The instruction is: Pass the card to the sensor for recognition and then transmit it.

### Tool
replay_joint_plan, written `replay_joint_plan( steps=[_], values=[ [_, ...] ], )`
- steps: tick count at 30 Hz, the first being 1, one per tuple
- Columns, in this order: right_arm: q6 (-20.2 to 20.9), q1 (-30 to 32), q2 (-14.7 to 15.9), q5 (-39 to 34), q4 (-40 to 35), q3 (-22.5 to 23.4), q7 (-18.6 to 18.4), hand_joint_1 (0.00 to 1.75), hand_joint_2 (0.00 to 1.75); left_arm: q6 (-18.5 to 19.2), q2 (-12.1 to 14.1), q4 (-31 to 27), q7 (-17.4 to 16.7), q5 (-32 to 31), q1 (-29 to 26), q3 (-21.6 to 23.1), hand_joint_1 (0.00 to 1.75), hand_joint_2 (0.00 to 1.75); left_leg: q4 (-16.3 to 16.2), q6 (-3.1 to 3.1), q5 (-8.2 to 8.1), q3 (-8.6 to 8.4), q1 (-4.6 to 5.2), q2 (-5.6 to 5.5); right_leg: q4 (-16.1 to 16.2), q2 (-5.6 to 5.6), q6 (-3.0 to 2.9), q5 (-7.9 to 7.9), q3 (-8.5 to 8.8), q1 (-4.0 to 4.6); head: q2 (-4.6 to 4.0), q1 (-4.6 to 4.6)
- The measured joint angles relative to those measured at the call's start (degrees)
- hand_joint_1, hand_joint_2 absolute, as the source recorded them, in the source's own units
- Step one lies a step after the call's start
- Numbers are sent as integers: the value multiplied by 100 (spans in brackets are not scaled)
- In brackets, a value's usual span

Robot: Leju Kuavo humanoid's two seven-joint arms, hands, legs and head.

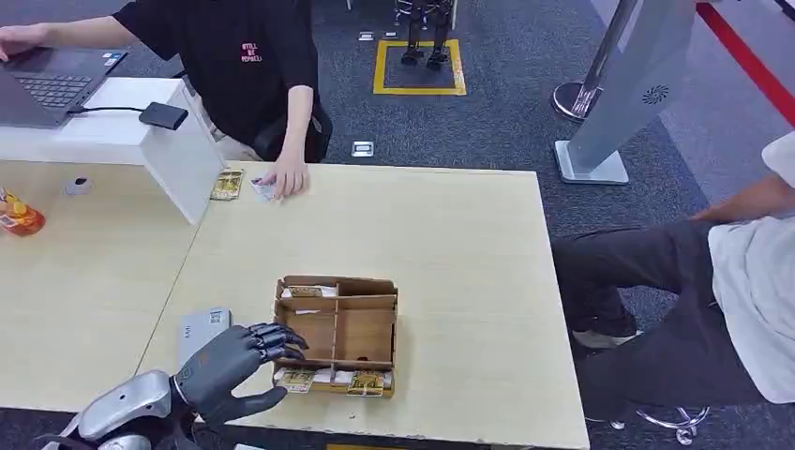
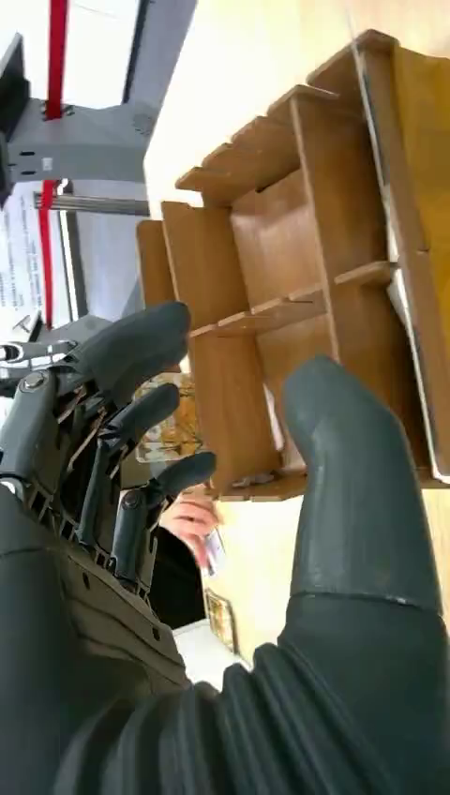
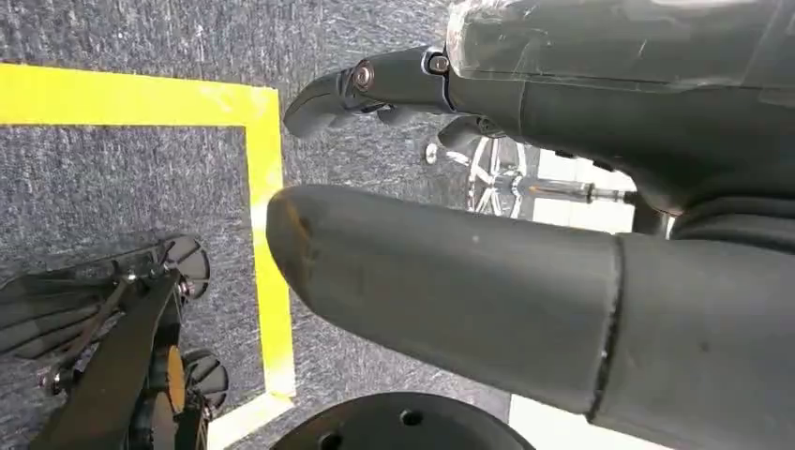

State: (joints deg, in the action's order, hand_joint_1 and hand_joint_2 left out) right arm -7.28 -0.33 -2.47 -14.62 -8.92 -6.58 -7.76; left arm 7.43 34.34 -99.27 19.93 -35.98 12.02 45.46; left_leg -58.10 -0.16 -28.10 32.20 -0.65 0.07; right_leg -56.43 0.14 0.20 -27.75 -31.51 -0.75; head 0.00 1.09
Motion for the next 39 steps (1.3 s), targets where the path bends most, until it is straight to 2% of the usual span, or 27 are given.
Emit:
replay_joint_plan(
  steps=[9, 16, 26, 30, 32, 39],
  values=[
    [6, 0, 11, 9, 0, -2, -22, 0, 0, 68, 136, 107, -79, 20, 135, 273, 61, 175, 0, 0, 0, 0, 0, 1, 0, 1, 0, 0, -2, 0, 0, -4],
    [7, 0, 15, 11, 0, -2, -44, 0, 0, 164, 256, 109, -111, 116, 226, 354, 42, 175, 0, 0, 0, 0, 0, 0, 0, 1, 0, 0, -1, 0, 0, -4],
    [15, -2, 28, 13, 0, -2, -44, 0, 0, 164, 339, 142, -138, 120, 240, 429, 42, 175, 0, 0, 0, 1, 0, 0, 0, 1, 0, 0, -1, 0, 0, -4],
    [6, -1, 35, 13, -2, -2, -44, 0, 0, -44, 328, 142, -208, 87, 186, 433, 33, 175, 0, 0, 0, 1, 0, 0, 0, 1, 0, 0, 0, 0, 0, -2],
    [2, 0, 35, 7, 0, -2, -35, 0, 0, -196, 286, 144, -249, 42, 83, 433, 37, 175, 0, 0, -1, 1, 0, 1, 0, 2, 0, 0, 0, 0, 0, -2],
    [-48, -1, 37, -2, -2, -2, -53, 0, 0, -302, 158, 254, -310, -57, -226, 461, 38, 175, 1, 0, -1, 3, 0, 0, 1, 1, 0, -1, -1, 0, 0, -4]
  ],
)
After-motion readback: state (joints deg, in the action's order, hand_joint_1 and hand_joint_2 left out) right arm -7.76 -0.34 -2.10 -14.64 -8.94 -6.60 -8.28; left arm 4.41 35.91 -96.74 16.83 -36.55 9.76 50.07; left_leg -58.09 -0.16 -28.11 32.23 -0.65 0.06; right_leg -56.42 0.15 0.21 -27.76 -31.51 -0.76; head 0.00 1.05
